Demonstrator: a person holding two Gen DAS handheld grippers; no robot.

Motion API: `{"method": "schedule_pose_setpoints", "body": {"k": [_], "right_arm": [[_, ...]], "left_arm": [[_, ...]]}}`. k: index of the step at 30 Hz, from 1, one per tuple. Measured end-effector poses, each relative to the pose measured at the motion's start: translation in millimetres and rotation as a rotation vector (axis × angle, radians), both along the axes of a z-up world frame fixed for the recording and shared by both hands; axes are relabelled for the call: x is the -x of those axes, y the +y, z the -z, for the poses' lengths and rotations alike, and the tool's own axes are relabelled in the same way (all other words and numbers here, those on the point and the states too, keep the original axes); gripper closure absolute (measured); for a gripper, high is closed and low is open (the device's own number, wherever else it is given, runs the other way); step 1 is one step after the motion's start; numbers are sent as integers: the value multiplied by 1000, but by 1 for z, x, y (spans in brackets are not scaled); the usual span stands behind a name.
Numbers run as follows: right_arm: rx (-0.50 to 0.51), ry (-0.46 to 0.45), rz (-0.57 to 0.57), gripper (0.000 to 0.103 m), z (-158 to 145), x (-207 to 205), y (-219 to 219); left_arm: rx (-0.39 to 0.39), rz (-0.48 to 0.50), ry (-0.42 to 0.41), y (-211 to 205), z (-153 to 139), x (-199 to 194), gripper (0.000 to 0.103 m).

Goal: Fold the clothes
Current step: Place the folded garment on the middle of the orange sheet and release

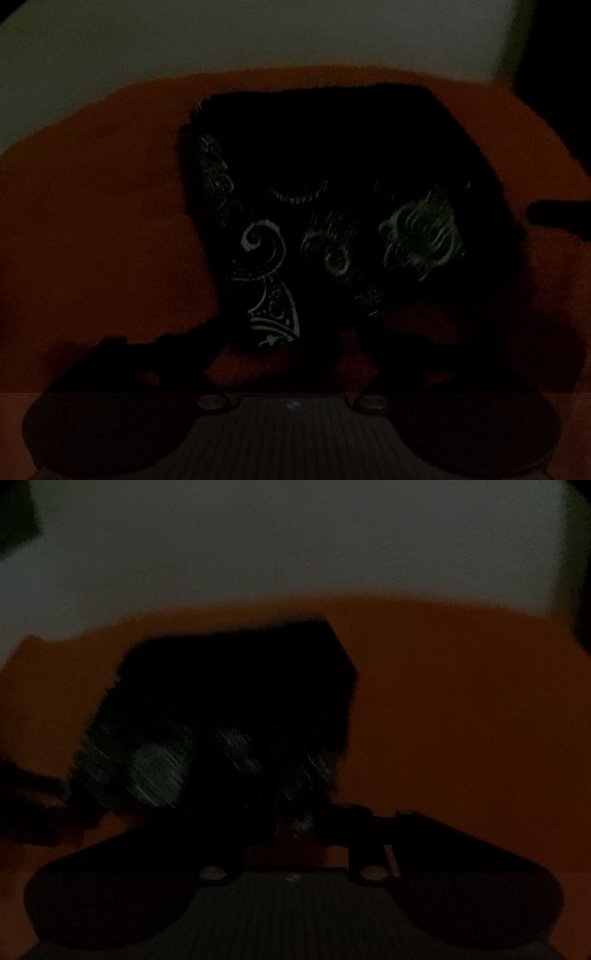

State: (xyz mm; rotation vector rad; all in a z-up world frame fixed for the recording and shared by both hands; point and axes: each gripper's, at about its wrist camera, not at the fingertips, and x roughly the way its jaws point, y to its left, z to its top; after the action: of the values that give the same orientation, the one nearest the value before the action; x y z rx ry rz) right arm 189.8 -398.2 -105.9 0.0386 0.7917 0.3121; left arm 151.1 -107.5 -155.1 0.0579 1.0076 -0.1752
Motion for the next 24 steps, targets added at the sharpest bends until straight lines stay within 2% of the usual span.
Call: {"method": "schedule_pose_setpoints", "body": {"k": [2,3,4,6,8,10,12,13,14,16,18,20,24], "right_arm": [[-43,-15,-27,76,-3,-5,14],[-39,34,-27,76,2,-16,20],[-3,123,-13,77,11,-22,20],[23,207,26,78,6,-30,26],[-15,202,39,78,-18,-18,18],[-18,210,52,77,-42,-7,15],[-8,225,66,77,-69,12,12],[-6,232,74,76,-83,23,10],[-8,238,76,72,-99,27,5],[-9,236,70,55,-127,48,8],[-9,212,81,20,-152,69,15],[-27,174,127,0,-165,91,25],[-52,202,163,0,-185,119,28]], "left_arm": [[40,-42,10,-1,-9,-6,28],[49,-70,35,1,-17,-9,31],[60,-95,53,-6,-27,-10,32],[90,-126,65,-9,-45,5,32],[122,-148,74,-8,-67,15,29],[150,-163,92,-4,-75,-26,27],[166,-180,96,-6,-94,-36,13],[171,-186,98,-8,-104,-37,11],[171,-184,97,-9,-118,-29,7],[167,-180,89,-4,-144,-31,2],[171,-182,83,0,-166,-21,0],[178,-187,77,5,-187,-3,0],[146,-182,27,2,-213,43,0]]}}
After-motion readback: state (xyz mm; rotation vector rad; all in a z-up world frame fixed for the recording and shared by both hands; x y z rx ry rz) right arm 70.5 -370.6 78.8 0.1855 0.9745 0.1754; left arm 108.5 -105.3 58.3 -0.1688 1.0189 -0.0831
